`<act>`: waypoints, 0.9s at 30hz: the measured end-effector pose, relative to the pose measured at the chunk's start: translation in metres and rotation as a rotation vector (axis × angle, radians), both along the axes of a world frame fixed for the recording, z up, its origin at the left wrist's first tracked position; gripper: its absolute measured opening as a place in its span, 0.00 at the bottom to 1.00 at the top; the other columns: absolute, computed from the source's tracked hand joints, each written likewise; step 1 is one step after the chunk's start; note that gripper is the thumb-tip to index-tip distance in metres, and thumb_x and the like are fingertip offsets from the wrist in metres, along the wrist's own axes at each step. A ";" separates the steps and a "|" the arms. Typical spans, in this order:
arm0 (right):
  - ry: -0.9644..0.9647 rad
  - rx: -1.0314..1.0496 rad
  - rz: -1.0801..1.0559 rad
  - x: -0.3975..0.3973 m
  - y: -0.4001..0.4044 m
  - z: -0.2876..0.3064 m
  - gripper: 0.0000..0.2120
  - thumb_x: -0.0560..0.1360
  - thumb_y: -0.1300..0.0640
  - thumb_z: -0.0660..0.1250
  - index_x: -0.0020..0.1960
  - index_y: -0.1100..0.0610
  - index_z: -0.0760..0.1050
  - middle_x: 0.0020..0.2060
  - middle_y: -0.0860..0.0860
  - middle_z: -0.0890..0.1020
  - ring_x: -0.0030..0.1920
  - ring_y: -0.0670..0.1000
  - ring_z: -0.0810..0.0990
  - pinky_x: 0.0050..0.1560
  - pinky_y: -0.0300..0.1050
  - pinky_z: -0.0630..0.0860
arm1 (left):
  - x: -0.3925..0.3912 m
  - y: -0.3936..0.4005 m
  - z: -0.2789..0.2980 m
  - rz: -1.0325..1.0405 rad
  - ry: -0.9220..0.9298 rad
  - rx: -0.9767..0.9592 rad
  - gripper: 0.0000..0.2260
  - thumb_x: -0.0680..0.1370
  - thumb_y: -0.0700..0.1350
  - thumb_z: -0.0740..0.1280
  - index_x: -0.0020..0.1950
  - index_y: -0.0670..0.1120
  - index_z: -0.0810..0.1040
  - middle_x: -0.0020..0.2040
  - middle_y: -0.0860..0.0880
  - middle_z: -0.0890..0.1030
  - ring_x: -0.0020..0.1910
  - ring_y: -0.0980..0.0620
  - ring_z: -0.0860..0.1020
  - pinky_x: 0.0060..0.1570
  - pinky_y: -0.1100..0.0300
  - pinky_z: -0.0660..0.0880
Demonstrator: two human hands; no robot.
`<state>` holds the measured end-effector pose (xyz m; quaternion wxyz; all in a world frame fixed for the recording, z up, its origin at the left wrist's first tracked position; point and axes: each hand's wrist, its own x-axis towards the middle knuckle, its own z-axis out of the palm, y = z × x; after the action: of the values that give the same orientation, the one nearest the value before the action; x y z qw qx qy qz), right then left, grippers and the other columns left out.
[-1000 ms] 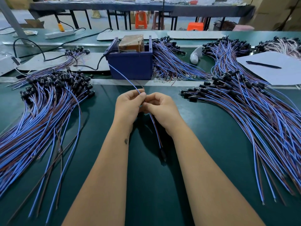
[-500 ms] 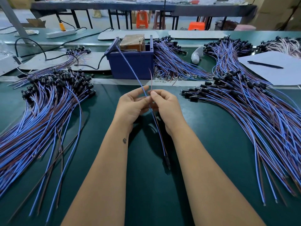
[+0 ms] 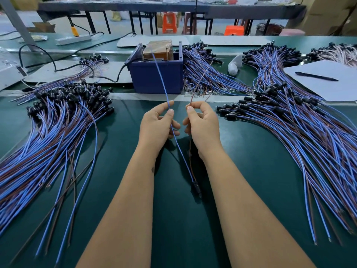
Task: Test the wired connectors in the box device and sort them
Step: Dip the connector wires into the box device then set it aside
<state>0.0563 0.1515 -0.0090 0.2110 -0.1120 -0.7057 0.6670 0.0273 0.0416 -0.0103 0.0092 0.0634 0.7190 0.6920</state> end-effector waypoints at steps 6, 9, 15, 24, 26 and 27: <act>0.019 0.123 0.011 0.000 -0.001 -0.002 0.06 0.80 0.57 0.61 0.47 0.51 0.76 0.29 0.50 0.69 0.29 0.48 0.65 0.34 0.43 0.65 | -0.002 0.003 -0.002 0.099 0.108 -0.132 0.11 0.83 0.46 0.59 0.52 0.62 0.77 0.26 0.57 0.69 0.27 0.56 0.65 0.31 0.61 0.66; 0.026 0.170 0.030 -0.001 -0.002 -0.004 0.07 0.81 0.57 0.61 0.47 0.51 0.76 0.29 0.50 0.68 0.26 0.43 0.62 0.29 0.38 0.62 | -0.003 0.001 -0.003 0.173 0.095 -0.141 0.10 0.82 0.46 0.57 0.52 0.56 0.78 0.27 0.57 0.69 0.25 0.58 0.64 0.29 0.61 0.64; 0.018 0.161 -0.005 -0.002 -0.004 -0.004 0.08 0.80 0.59 0.59 0.51 0.52 0.77 0.27 0.44 0.66 0.24 0.42 0.63 0.29 0.37 0.63 | -0.005 -0.003 0.000 0.267 0.026 -0.080 0.11 0.79 0.41 0.56 0.48 0.53 0.77 0.27 0.54 0.67 0.21 0.59 0.62 0.22 0.65 0.61; 0.120 -0.033 -0.021 0.000 -0.004 0.004 0.10 0.80 0.61 0.60 0.52 0.49 0.77 0.30 0.51 0.76 0.30 0.48 0.74 0.33 0.38 0.73 | -0.009 -0.009 -0.002 0.352 0.017 -0.073 0.13 0.79 0.41 0.57 0.55 0.50 0.79 0.23 0.57 0.66 0.20 0.59 0.62 0.21 0.67 0.61; 0.127 -0.061 -0.036 -0.001 -0.002 0.003 0.09 0.81 0.62 0.60 0.54 0.52 0.77 0.30 0.51 0.77 0.29 0.47 0.74 0.33 0.37 0.73 | -0.010 -0.010 -0.003 0.357 0.008 -0.074 0.13 0.80 0.41 0.56 0.56 0.50 0.79 0.22 0.58 0.65 0.20 0.59 0.62 0.21 0.67 0.61; 0.131 -0.075 -0.042 -0.001 -0.002 0.003 0.09 0.81 0.62 0.60 0.54 0.53 0.77 0.30 0.50 0.78 0.29 0.47 0.74 0.32 0.36 0.73 | -0.011 -0.011 -0.004 0.361 0.005 -0.078 0.13 0.80 0.41 0.56 0.56 0.50 0.79 0.21 0.58 0.65 0.20 0.59 0.62 0.21 0.68 0.61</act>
<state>0.0553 0.1496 -0.0064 0.2662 -0.0906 -0.6625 0.6943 0.0166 0.0309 -0.0140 -0.1145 -0.0652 0.7452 0.6537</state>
